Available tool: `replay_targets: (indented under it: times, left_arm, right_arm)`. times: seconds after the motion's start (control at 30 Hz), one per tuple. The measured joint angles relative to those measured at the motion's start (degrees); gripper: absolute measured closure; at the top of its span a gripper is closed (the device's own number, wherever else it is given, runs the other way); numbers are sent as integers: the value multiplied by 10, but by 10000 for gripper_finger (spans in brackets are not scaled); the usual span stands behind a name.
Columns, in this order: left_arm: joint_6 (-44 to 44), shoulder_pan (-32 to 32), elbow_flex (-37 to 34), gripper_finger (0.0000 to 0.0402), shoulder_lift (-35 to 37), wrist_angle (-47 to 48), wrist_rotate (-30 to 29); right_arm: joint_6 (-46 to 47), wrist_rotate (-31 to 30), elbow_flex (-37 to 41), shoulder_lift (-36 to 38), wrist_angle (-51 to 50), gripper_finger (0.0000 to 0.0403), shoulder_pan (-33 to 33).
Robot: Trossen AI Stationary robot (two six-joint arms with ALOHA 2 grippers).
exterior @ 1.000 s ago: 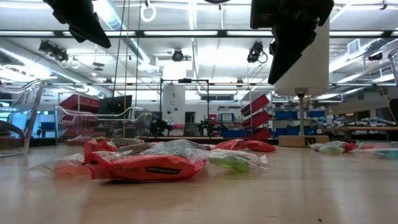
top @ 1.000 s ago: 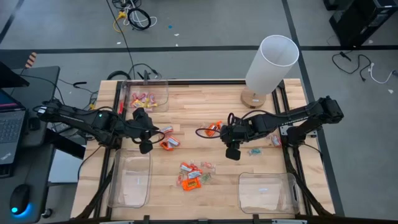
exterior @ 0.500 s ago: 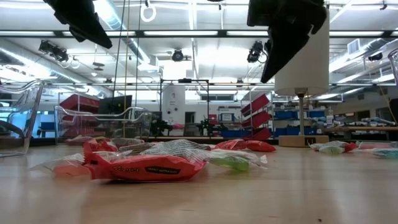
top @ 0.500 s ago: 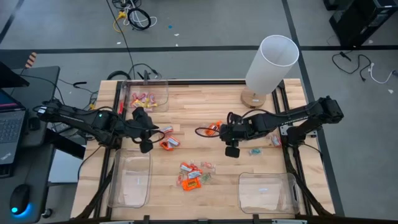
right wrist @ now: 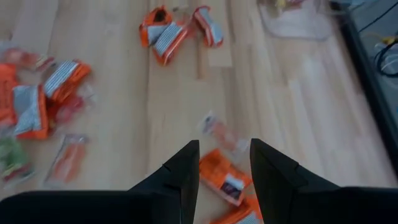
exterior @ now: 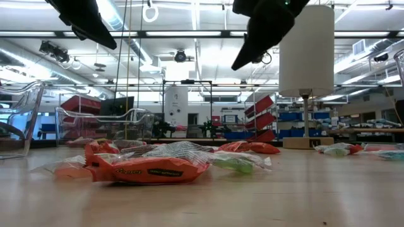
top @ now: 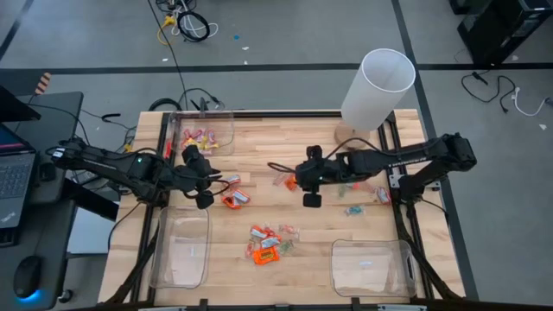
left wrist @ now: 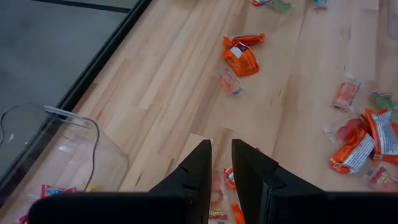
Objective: Sort candy
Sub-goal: Put the chocolate into the bottom right transparent bin
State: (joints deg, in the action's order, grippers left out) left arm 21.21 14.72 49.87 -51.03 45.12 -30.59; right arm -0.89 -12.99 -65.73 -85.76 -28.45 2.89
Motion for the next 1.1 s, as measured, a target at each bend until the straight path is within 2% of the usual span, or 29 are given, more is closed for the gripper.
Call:
replay_targets:
  times: [0.17, 0.5, 0.83, 1.1]
  left_arm:
    - [0, 0, 0, 335, 0, -1, -4]
    - [-1, 0, 0, 335, 0, 0, -14]
    - [-2, 0, 0, 335, -9, 1, -19]
    - [-3, 0, -30, 335, -9, -12, -23]
  right_arm:
    - [-42, 16, 0, -32, 40, 275, -15]
    - [-67, 19, 0, -90, 46, 275, -19]
    - [-98, -32, 0, -145, -6, 275, -20]
    - [-127, -41, 0, -193, -25, 275, -20]
